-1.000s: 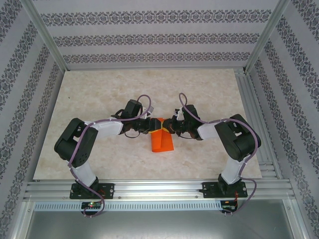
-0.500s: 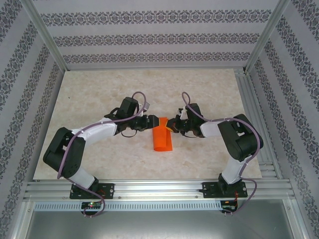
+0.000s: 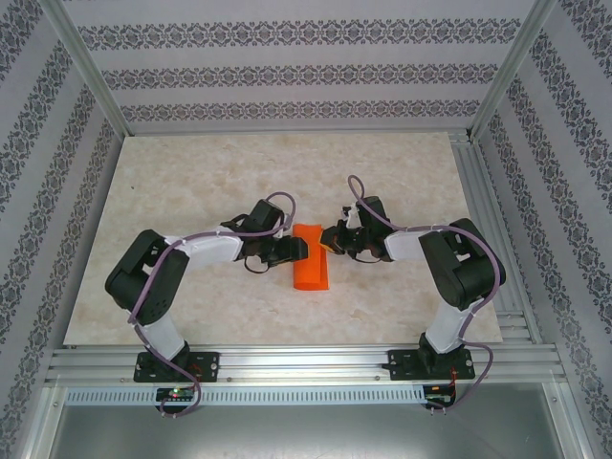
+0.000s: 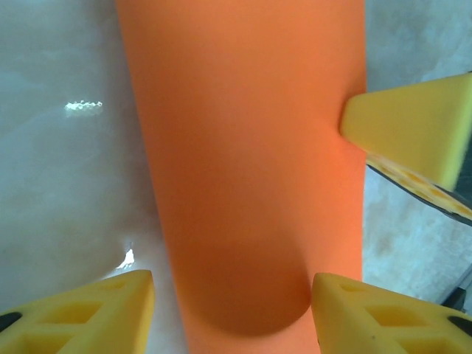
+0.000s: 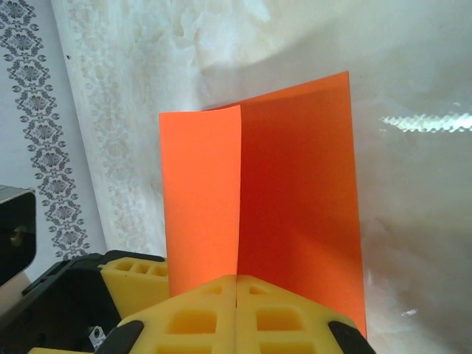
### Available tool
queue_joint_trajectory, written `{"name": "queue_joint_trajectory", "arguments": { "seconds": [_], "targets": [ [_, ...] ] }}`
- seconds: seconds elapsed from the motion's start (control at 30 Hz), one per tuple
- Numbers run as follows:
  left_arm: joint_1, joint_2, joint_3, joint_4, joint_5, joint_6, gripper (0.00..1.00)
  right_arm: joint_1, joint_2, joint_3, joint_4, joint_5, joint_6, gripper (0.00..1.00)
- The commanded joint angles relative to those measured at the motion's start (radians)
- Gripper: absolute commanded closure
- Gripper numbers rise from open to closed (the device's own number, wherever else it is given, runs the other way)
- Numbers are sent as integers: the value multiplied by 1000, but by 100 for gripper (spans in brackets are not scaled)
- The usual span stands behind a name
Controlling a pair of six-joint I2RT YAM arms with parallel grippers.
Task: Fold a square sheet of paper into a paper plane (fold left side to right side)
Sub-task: First fold in half a square sheet of paper at the center of the table.
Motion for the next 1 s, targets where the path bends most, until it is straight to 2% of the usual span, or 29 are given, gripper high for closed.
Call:
{"name": "queue_joint_trajectory", "arguments": {
  "seconds": [0.0, 0.1, 0.27, 0.33, 0.53, 0.97],
  "targets": [
    [-21, 22, 45, -30, -44, -23, 41, -9, 1, 18, 0, 9, -29, 93],
    [-27, 37, 54, -39, -60, -25, 41, -16, 1, 18, 0, 10, -32, 91],
    [-33, 69, 68, -55, -71, -21, 43, -29, -11, 19, -17, 14, -41, 76],
    [-33, 79, 77, -64, -78, -18, 44, -39, -23, 22, -50, 15, -59, 73],
    [-41, 104, 116, -98, -82, 1, 44, -76, -87, 14, -176, 62, -143, 71],
    [-95, 164, 204, -192, -123, 24, 41, -121, -124, -24, -198, 64, -169, 71]
  ]
}}
